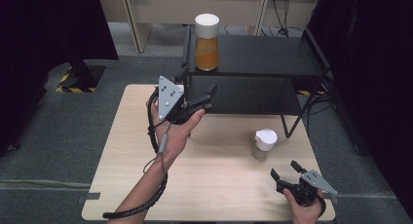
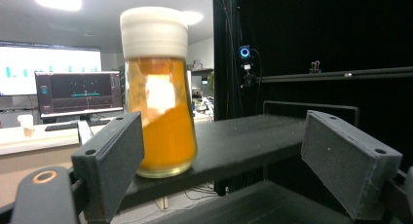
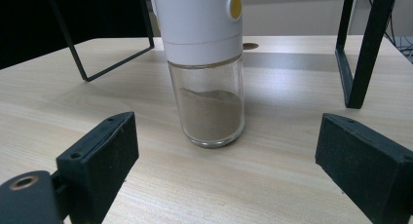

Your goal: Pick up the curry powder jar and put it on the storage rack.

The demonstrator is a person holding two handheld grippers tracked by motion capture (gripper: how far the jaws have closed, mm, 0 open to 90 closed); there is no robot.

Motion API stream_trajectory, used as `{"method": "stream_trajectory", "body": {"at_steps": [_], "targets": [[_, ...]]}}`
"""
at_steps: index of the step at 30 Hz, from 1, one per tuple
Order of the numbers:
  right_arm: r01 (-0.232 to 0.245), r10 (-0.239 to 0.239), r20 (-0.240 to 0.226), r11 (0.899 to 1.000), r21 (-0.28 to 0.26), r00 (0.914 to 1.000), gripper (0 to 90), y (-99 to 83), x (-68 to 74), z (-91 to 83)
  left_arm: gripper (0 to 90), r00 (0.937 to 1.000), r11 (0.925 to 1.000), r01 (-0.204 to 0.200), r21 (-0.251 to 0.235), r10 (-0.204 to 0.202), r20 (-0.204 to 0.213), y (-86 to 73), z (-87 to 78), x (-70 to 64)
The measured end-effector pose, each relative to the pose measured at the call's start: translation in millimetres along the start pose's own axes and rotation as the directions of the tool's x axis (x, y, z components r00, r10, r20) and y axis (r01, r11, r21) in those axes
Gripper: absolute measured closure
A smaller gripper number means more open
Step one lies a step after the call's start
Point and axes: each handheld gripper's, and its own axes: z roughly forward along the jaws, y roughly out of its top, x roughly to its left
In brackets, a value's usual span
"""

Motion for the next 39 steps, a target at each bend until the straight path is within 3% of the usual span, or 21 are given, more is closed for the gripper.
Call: {"method": "stream_trajectory", "body": {"at_steps": [39], "targets": [[0.004, -0.004, 0.003, 1.0, -0.001, 1.0, 8.7, -0.3, 0.7, 0.0, 15.2, 0.999, 0.9933, 0.04, 0.109, -0.037, -0.023, -73.1, -45.9, 4.2]]}}
